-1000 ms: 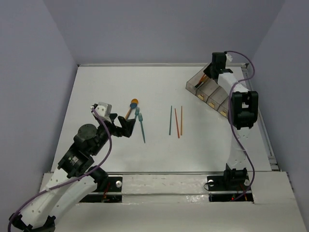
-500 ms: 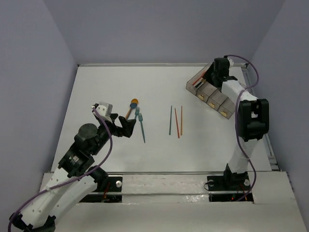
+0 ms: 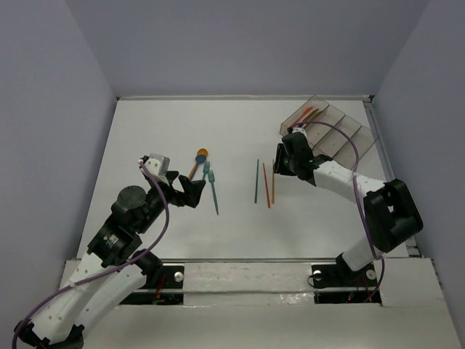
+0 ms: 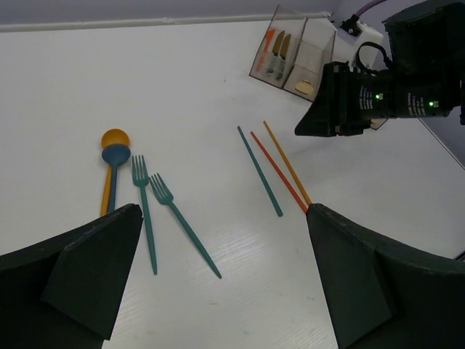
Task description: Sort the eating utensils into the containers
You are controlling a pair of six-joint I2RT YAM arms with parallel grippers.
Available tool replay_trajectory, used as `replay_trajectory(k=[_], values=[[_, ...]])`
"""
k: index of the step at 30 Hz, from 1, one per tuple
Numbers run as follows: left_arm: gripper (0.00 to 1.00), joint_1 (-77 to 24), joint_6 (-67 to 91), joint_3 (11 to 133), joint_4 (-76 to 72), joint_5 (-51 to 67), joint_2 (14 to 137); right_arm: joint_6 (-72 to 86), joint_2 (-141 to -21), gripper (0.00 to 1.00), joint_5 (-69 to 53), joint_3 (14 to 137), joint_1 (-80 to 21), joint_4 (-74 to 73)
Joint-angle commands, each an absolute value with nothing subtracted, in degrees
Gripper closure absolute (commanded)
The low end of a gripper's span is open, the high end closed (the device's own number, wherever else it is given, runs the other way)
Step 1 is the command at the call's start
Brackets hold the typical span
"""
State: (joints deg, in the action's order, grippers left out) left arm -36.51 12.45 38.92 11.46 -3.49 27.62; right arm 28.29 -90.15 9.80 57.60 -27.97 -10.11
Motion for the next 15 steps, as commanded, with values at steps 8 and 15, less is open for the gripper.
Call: replay_trajectory(k=[8,15], values=[[0.01,-36.12,12.04,38.67,9.05,-3.16,26.10,25.31,-95.97,0.55,14.24,58.45,-31.37,-15.73],[0.01,-35.60,11.95,38.76,9.05,-2.72,26.63,25.40,-99.58,0.58,14.24,60.02,-31.90,-15.73]])
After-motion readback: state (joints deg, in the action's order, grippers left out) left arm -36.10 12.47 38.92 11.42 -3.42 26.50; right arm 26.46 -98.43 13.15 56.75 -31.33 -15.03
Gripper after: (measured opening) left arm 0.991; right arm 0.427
